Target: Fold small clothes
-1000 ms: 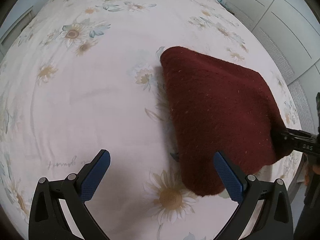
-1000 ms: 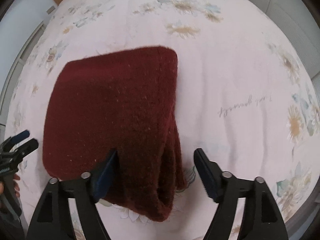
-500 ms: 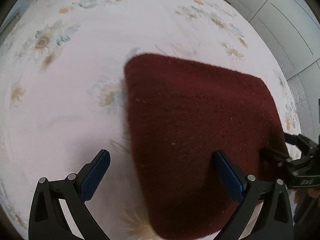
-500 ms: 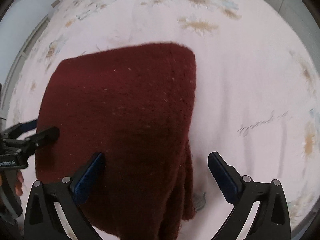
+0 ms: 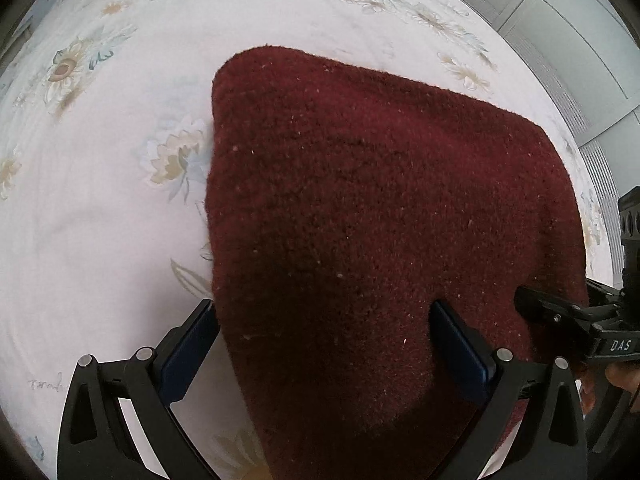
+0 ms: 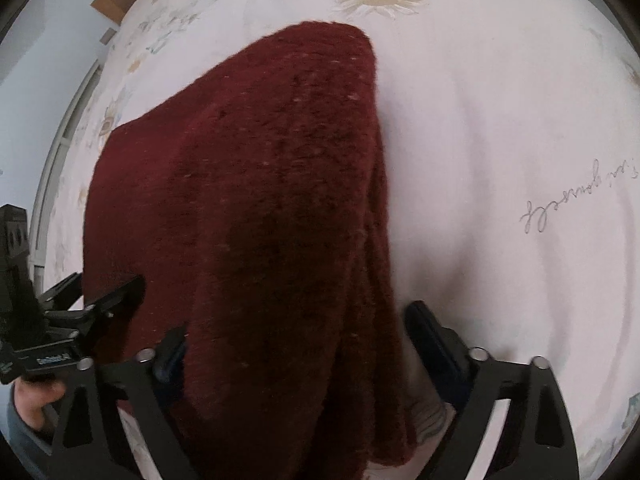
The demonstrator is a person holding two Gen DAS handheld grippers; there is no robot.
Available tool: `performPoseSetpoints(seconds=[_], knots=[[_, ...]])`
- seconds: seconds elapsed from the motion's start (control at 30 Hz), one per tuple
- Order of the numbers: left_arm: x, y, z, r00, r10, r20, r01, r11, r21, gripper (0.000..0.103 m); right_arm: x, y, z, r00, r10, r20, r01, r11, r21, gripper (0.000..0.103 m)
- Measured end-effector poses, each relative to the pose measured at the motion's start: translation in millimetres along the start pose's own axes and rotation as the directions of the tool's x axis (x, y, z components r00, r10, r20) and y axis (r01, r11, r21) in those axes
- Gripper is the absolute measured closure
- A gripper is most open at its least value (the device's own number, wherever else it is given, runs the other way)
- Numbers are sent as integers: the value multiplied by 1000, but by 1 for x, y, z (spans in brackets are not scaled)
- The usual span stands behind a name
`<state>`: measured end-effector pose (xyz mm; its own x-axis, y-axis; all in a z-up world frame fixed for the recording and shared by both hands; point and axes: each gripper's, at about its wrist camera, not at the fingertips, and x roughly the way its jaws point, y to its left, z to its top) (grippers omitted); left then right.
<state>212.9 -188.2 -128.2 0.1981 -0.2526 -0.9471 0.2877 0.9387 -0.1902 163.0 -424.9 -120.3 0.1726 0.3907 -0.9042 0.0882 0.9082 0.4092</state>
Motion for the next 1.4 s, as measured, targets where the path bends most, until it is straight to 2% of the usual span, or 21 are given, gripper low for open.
performPoseSetpoints(seconds=[0.03,0.1,0.2,0.27,0.43,0.53,0.67,0.77,0.97,1.1,1.2,1.27,1.4], knots=[[1,0,-1,1000,-3,3,3,1000,1,1,0,-1,-1,1000,17,-1,-17,1000,2,27],[3,2,-2,1000,-14,3,14,1000,-5,1,0,2,-2,1000,18,-2,-18,1000,3,30],[3,3,-4,999,-50,1,50,999,-15,13,-1,7,-2,999,33,4,-33,999,6,43],[4,-3,-5,999,-40,6,40,999,-2,16,-5,14,-4,999,28,17,-28,1000,1,52],[-9,-9,-7,998,-45,31,44,998,44,46,-23,38,-5,998,-29,58,32,999,-42,64],[-26,-11,-7,998,-46,47,43,996,72,54,-39,56,-4,995,-37,91,43,997,-69,66],[-56,-6,-7,994,-60,90,50,993,107,55,-60,82,-5,991,5,130,8,995,-99,67],[-87,16,-2,988,-76,136,63,993,104,55,-71,113,-5,988,33,152,-11,990,-142,67],[-128,71,-11,981,-42,190,27,996,79,55,-53,177,-7,989,45,139,-14,977,-215,66],[-122,99,-26,984,-17,177,8,999,49,55,-17,185,-18,995,-8,95,29,974,-224,66],[-100,112,-42,989,11,147,-17,999,34,55,18,180,-23,999,-38,32,43,978,-203,66],[-80,121,-54,993,30,114,-31,999,8,53,27,176,-24,999,-43,33,49,979,-200,64],[-70,127,-66,988,41,147,-40,999,-10,42,26,176,-21,998,-45,42,53,979,-199,60]])
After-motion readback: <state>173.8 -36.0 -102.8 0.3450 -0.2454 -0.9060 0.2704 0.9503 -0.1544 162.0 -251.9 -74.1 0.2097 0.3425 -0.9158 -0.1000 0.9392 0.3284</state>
